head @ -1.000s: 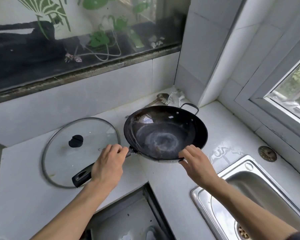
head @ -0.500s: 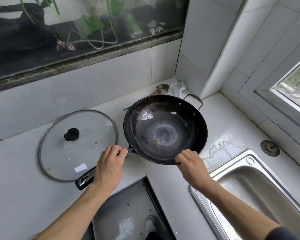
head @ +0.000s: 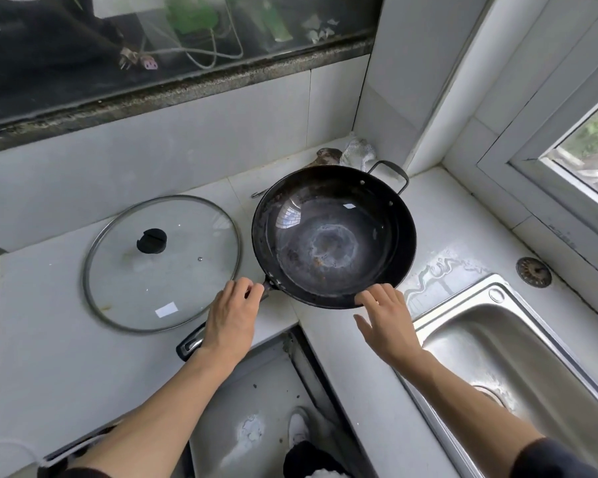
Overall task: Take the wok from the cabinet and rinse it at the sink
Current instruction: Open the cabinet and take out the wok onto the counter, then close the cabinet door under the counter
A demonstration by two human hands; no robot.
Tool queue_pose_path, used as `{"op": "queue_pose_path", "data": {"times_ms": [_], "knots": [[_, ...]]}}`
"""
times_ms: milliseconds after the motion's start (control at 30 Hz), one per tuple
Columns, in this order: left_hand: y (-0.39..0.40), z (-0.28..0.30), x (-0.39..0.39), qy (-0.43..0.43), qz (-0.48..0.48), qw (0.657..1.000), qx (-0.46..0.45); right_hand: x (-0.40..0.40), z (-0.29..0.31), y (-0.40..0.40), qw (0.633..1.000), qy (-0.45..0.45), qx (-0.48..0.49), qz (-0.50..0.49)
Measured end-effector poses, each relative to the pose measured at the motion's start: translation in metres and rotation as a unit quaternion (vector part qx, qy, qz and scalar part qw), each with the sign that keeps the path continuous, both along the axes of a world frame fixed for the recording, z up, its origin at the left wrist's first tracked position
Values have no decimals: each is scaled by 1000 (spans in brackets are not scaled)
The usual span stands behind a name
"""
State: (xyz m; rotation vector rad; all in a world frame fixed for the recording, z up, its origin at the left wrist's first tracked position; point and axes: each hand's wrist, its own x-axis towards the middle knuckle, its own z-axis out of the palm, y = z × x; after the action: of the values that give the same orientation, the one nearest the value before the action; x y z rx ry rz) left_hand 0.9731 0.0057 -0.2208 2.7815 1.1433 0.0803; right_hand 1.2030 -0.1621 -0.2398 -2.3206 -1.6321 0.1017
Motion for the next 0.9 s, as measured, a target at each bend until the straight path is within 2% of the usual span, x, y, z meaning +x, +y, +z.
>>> {"op": "queue_pose_path", "data": {"times_ms": [200, 433, 667, 900], "knots": [[-18, 10, -40, 1, -23, 1000, 7, -40, 15, -11, 1000, -15, -14, -19], [-41, 28, -140, -25, 4, 999, 35, -127, 30, -8, 1000, 10, 19, 7], [-63, 7, -265, -60, 98, 993, 3, -245, 15, -8, 993, 22, -44, 104], [-111, -28, -368, -32, 236, 968, -81, -333, -1, 12, 955, 14, -174, 239]]}}
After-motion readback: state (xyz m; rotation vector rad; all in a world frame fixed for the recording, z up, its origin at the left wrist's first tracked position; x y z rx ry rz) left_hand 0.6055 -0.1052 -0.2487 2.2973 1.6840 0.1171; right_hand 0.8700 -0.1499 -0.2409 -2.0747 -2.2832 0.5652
